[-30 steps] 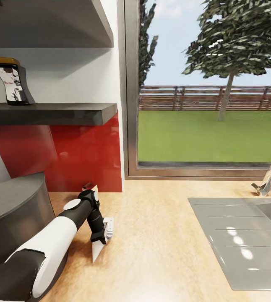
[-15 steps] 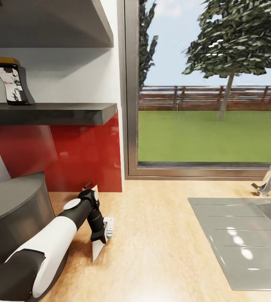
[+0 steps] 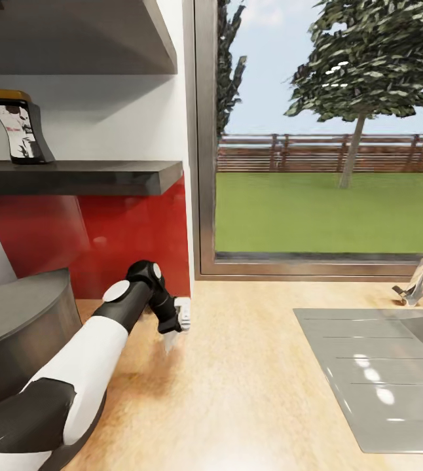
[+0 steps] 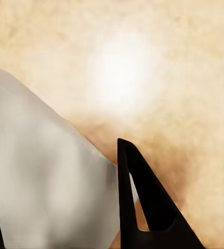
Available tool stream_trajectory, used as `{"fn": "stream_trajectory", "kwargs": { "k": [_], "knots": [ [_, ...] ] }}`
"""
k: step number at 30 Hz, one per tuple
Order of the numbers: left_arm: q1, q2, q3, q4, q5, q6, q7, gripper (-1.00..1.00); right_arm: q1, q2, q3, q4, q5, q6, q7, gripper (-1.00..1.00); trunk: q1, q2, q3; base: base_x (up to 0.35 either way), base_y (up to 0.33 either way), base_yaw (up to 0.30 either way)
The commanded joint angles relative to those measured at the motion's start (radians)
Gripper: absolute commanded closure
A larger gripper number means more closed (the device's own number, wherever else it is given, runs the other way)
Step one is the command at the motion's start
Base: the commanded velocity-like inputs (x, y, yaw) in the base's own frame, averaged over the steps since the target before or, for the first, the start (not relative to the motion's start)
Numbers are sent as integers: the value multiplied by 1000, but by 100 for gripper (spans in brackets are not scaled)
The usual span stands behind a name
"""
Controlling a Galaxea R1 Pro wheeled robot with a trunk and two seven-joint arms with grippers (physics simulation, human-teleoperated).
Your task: Set up a coffee station on the kitchen countertop: keep the coffee maker on the countertop, move the bottle of coffee from the kitchen shelf to the counter next to the coffee maker, place a paper coffee filter on top of the coffee maker, put the saucer next to the coffee maker with the coffee cup on the saucer, and place the electric kettle next to the coffee maker.
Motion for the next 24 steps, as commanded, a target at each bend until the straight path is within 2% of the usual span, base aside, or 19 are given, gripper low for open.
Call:
{"fn": "stream_trajectory", "kwargs": {
  "k": [1, 6, 16, 21, 24],
  "knots": [
    [-8, -5, -1, -39, -5, 30, -5, 100, 0, 0, 2, -5, -9, -3, 0, -100, 1, -1, -2, 0, 0, 0],
    [-54, -12, -5, -170, -10, 114, -5, 100, 0, 0, 0, -30, -10, -3, 0, -100, 1, -1, -2, 0, 0, 0],
    [-69, -11, -6, -380, -21, 129, -5, 100, 0, 0, -4, -34, -12, -6, -1, -100, 1, -1, -2, 0, 0, 0],
    [-68, -11, -6, -421, -20, 132, -5, 100, 0, -2, -6, -36, -12, -5, -1, -100, 1, -1, -2, 0, -8, 0],
    [-68, -13, -6, -425, -20, 137, -5, 100, 0, -3, -6, -36, -12, -5, -2, -100, 1, -1, -2, 0, -219, 0]
  ]
}}
